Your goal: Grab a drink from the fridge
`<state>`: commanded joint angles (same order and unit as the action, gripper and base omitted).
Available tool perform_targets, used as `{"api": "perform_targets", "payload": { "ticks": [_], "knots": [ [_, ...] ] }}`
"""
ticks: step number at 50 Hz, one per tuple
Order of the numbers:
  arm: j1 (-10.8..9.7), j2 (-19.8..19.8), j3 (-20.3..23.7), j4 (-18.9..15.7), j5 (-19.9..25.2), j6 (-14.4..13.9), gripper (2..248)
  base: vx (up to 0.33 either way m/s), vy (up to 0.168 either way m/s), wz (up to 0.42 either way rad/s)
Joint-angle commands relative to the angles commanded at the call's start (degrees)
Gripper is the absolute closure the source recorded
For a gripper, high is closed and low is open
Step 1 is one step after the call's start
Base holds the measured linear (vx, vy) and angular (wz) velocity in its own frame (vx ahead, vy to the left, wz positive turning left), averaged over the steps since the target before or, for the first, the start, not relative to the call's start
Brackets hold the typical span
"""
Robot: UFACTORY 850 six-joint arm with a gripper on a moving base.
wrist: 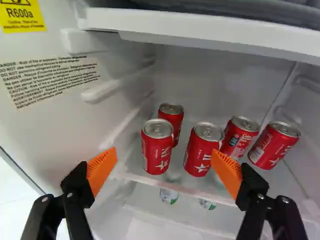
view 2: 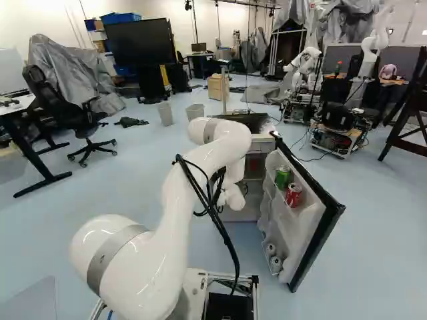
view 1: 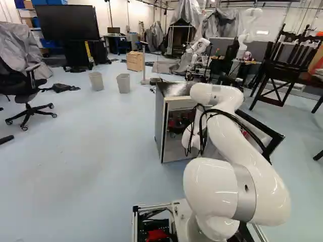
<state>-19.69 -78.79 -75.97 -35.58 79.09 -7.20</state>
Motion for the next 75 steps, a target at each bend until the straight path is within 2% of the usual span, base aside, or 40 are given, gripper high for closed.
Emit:
{"api": "perform_targets", "payload": {
  "ticks": [22,51,75],
  "knots": [
    [0.9,-0.4,-0.6,-1.4,0.0,0.0,3,0.000,0.000,0.000],
    [1.8,-2.7,-5.3,-1.5,0.0,0.0,3,0.000,0.000,0.000],
    [2.3,-3.3,-6.5,-1.5,0.0,0.0,3,0.000,0.000,0.000]
  ]
}}
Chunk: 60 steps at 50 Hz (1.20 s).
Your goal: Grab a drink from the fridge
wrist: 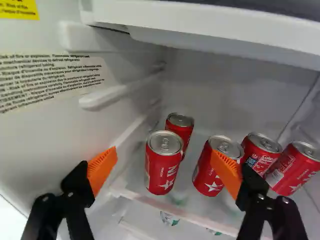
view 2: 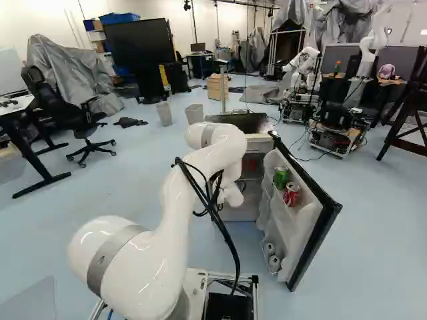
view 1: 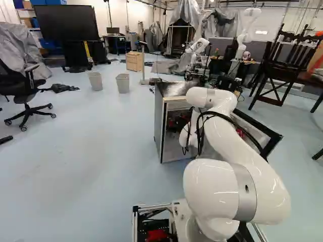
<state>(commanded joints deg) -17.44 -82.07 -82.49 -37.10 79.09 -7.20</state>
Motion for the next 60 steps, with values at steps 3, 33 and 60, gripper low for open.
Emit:
{"api": "perform_targets", "payload": {
  "ticks": [3,33,60],
  "knots": [
    [0.0,-0.1,-0.2,0.0,0.0,0.0,3,0.000,0.000,0.000],
    [0.1,-0.4,-0.7,0.0,0.0,0.0,101,0.001,0.003,0.004],
    [0.0,0.2,0.5,0.0,0.0,0.0,156,0.000,0.000,0.000]
  ]
}}
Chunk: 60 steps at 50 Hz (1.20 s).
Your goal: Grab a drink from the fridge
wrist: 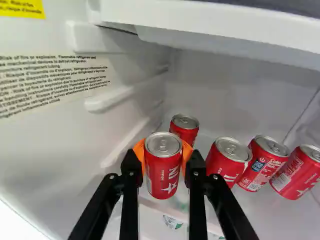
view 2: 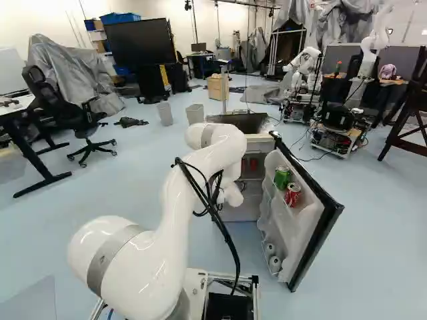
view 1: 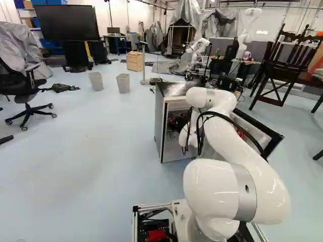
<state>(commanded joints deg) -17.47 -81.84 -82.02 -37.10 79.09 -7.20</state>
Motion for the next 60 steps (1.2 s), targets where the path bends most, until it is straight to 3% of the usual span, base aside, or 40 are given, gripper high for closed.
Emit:
{"api": "perform_targets", "payload": {
  "ticks": [19,60],
  "knots": [
    [-0.5,2.8,5.2,0.0,0.0,0.0,156,0.000,0.000,0.000],
    [-3.1,16.7,23.7,0.0,0.0,0.0,156,0.000,0.000,0.000]
  ]
}}
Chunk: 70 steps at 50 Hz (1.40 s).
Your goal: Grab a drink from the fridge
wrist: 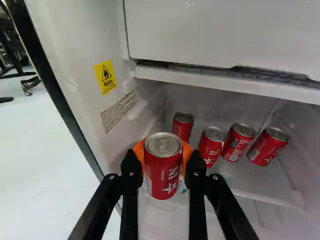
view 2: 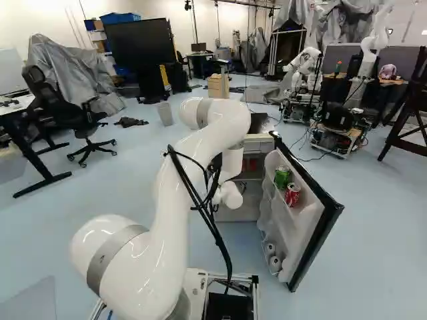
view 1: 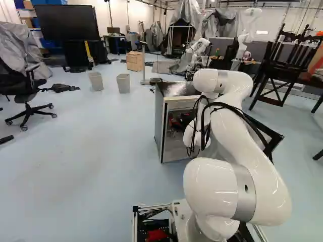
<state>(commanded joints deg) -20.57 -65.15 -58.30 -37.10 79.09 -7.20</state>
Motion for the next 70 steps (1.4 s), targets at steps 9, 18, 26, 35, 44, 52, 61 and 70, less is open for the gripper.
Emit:
{"api": "perform_targets", "payload": {
  "ticks": [9,18,26,35,44,52,61,70],
  "knots": [
    [-0.9,3.2,4.2,0.0,0.0,0.0,156,0.000,0.000,0.000],
    [-1.9,6.4,8.2,0.0,0.0,0.0,156,0.000,0.000,0.000],
    [-2.7,9.2,11.7,0.0,0.0,0.0,156,0.000,0.000,0.000],
    [-3.7,12.3,15.6,0.0,0.0,0.0,156,0.000,0.000,0.000],
    [-4.7,15.4,19.3,0.0,0.0,0.0,156,0.000,0.000,0.000],
    [-5.6,18.3,22.6,0.0,0.0,0.0,156,0.000,0.000,0.000],
    [-6.7,21.5,26.2,0.2,0.0,0.0,156,0.000,0.000,0.000],
    [-7.6,24.8,29.8,0.8,0.0,0.0,156,0.000,0.000,0.000]
  ]
}}
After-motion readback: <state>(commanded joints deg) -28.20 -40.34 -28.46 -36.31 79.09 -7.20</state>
